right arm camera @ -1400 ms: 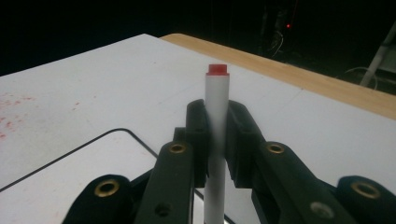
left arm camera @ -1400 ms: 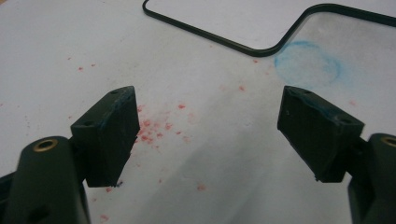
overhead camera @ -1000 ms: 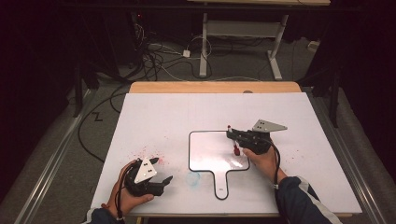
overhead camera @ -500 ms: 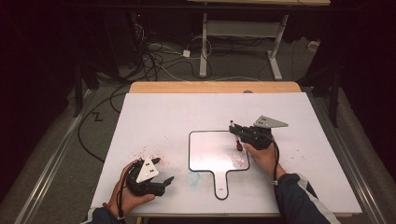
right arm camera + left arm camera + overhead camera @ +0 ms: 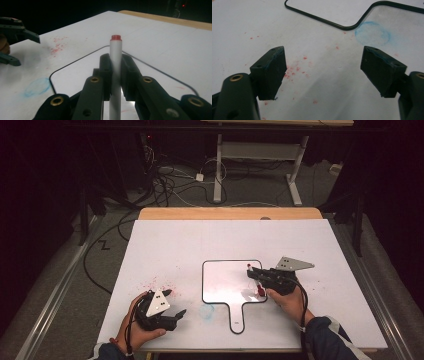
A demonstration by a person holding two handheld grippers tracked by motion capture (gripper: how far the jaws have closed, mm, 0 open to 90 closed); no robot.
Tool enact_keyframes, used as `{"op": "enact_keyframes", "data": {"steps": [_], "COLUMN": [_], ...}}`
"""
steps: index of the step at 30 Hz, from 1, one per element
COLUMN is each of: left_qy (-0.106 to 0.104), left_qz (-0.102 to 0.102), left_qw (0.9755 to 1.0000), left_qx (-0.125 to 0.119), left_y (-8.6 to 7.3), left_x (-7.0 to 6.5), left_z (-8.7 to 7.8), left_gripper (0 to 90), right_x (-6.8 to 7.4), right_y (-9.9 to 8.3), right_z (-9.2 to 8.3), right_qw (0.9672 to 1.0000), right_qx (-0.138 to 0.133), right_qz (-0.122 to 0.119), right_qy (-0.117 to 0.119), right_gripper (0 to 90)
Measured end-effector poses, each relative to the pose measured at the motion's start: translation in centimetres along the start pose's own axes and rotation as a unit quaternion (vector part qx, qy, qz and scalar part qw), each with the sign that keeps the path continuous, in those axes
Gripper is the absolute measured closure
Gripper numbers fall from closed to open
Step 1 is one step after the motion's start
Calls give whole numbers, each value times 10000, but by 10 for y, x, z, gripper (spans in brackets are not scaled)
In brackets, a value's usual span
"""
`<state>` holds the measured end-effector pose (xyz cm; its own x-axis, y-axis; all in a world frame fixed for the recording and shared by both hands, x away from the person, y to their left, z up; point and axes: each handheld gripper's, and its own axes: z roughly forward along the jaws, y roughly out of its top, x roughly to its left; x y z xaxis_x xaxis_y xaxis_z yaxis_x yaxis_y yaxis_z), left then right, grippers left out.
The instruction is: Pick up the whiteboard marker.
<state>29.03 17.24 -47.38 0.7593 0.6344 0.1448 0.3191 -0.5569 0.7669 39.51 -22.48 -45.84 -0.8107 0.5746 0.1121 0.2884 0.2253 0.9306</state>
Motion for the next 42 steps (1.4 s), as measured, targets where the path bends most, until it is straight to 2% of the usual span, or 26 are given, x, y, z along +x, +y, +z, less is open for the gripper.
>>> {"op": "enact_keyframes", "data": {"steps": [4,7,14,18,23,37,42], "left_qy": [-19,-26,30,48,63,134,142], "left_qz": [15,4,-17,-10,-7,-38,-50], "left_qw": [10000,10000,10000,10000,10000,9999,9999], "left_qx": [26,22,3,17,22,22,42], "left_y": [0,0,-1,-1,2,3,5], "left_x": [0,1,1,0,-1,-2,-3], "left_z": [2,2,-2,-1,1,2,4], "left_gripper": [199,200,202,204,207,220,221], "right_x": [-14,-19,-9,0,7,13,17], "right_y": [4,6,1,-1,-1,4,8], "right_z": [7,7,1,-2,-3,-5,-5], "right_qw": [9994,9987,9996,9998,9998,9997,9990], "right_qx": [-82,-76,36,166,193,197,295], "right_qz": [40,53,123,58,29,-115,-275], "right_qy": [-322,-507,-240,-132,-39,-69,-193], "right_gripper": [814,813,814,813,813,811,810]}}
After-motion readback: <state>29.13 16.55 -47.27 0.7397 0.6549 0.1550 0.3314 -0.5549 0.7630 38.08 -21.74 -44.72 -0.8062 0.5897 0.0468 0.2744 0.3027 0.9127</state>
